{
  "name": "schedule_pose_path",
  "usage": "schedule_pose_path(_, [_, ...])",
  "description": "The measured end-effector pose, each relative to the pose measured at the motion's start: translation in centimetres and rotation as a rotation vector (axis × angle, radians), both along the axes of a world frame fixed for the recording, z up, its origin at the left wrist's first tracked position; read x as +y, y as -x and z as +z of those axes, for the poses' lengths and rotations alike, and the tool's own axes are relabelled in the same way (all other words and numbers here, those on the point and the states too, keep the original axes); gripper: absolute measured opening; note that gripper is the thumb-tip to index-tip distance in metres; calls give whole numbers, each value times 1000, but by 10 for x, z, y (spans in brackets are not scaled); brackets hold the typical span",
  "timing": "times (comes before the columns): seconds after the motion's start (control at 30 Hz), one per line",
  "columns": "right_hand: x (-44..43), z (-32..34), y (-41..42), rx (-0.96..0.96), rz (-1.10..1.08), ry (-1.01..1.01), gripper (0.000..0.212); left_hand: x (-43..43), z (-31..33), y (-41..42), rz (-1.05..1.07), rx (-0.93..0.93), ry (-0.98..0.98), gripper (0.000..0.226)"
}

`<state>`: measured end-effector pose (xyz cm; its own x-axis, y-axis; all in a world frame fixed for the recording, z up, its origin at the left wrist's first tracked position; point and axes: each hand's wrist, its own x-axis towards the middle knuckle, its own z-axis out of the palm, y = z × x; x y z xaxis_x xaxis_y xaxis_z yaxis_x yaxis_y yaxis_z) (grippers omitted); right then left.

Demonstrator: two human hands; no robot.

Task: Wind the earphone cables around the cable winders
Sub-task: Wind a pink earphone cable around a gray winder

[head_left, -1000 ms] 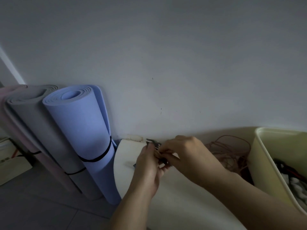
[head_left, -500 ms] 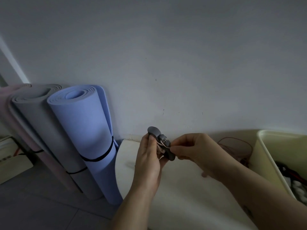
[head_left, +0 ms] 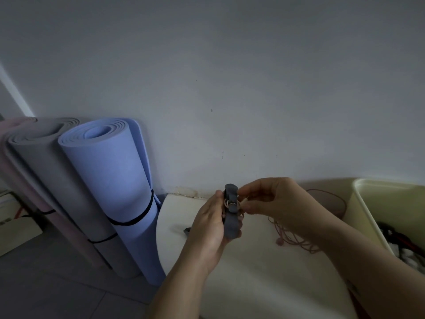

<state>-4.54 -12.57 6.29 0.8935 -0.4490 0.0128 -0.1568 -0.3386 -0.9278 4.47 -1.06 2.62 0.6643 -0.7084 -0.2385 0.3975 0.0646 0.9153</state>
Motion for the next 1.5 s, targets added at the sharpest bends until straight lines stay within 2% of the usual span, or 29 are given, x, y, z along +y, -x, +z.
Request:
schedule_pose_path(0.1, [0,-3,-2,17,-12,-107,16,2,0,-1,-26,-23,1,40])
schedule_pose_path(0.2, [2,-9,-7,-47,-19,-442,17,5,-3,-4,-51,-44,4,40])
schedule_pose_path(0.23, [3,-12,-9,-38,-20,-474,17,5,-4,-5,-62,-36,-1,40])
schedule_pose_path(0.37, [4,-20,-12,42,-32,-352,13,6,-4,-7,-113,37,-13,33])
schedule_pose_path(0.5, [2,-24,-13,-8,-46,-393,9,6,-4,-6,-52,155,-1,37])
schedule_pose_path(0.73, [8,-26,-12,2,-85,-138,20,2,-3,-5,90,301,55,35])
schedule_pose_path(0.87, [5,-27,-11,4,-148,-98,12,-1,-4,-7,187,336,91,32])
schedule_pose_path(0.97, [5,-26,-6,23,-170,6,10,-3,-4,-8,207,343,99,31])
schedule_pose_path(1.17, [14,-18,10,-44,-221,200,10,-6,-6,10,168,170,118,25])
schedule_pose_path(1.37, [18,-14,47,-3,-264,551,48,-15,8,48,-4,59,207,32])
schedule_pose_path(1.5, [1,-8,80,-56,-322,602,40,-32,21,86,-184,-77,237,35])
